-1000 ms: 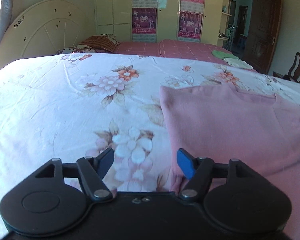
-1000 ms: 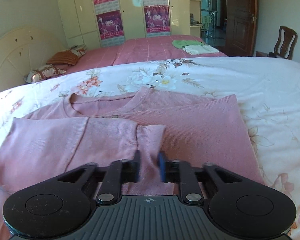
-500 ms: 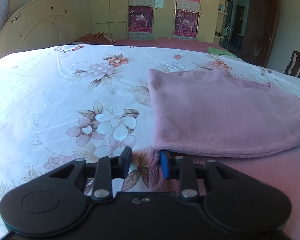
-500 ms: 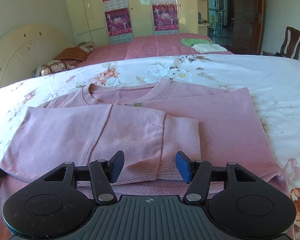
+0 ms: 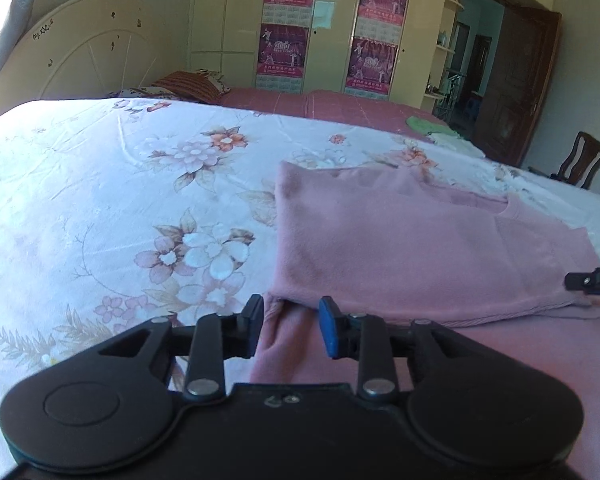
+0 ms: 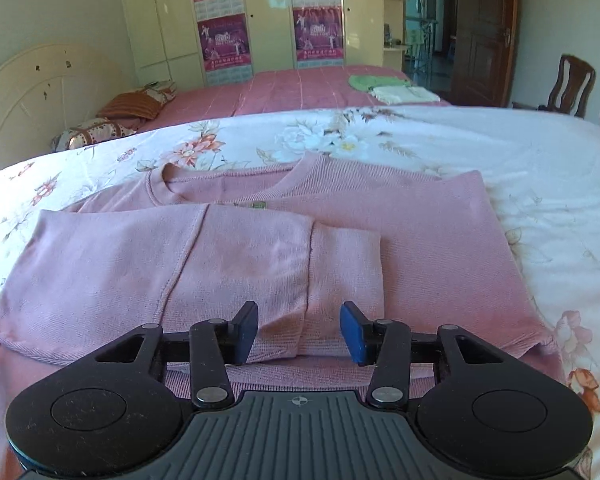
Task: Fold small clothes
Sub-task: 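Open the right gripper and lift both grippers off the sweatshirt, then move both open grippers back to the hem of the pink sweatshirt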
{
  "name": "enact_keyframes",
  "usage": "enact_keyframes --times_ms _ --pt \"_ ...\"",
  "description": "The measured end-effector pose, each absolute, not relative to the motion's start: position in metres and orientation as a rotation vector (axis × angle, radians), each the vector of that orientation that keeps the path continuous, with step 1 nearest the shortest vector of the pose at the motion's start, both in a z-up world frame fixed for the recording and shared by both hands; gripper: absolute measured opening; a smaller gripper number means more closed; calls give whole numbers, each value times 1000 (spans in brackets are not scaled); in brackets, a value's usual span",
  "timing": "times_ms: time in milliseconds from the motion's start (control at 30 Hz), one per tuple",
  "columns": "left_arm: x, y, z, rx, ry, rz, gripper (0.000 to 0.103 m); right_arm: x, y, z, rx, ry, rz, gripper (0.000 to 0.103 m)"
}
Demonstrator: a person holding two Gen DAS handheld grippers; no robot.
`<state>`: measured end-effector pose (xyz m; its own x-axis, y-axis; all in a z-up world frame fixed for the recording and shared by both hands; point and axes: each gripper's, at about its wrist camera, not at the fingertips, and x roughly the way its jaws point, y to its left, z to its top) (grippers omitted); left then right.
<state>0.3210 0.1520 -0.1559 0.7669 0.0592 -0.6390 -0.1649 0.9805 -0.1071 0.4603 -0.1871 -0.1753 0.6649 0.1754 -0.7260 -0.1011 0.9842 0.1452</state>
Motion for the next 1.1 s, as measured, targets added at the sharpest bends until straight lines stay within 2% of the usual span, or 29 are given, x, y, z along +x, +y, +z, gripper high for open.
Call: enact_keyframes --times_ms 33,167,367,633,867,1100 --pt "321 146 -150 -160 674 105 31 460 -188 -174 104 826 154 45" --pt "344 116 -143 -148 695 31 49 461 -183 -173 92 843 183 45" --pt "378 102 -186 -136 866 66 50 467 -179 -184 25 883 196 45" --pt "365 91 -177 -124 852 97 51 445 -205 -167 44 859 202 46" --pt "337 45 -160 -109 829 26 54 402 -205 -153 35 849 311 46" --pt "302 4 -183 -31 878 -8 55 370 -186 -168 11 893 429 46"
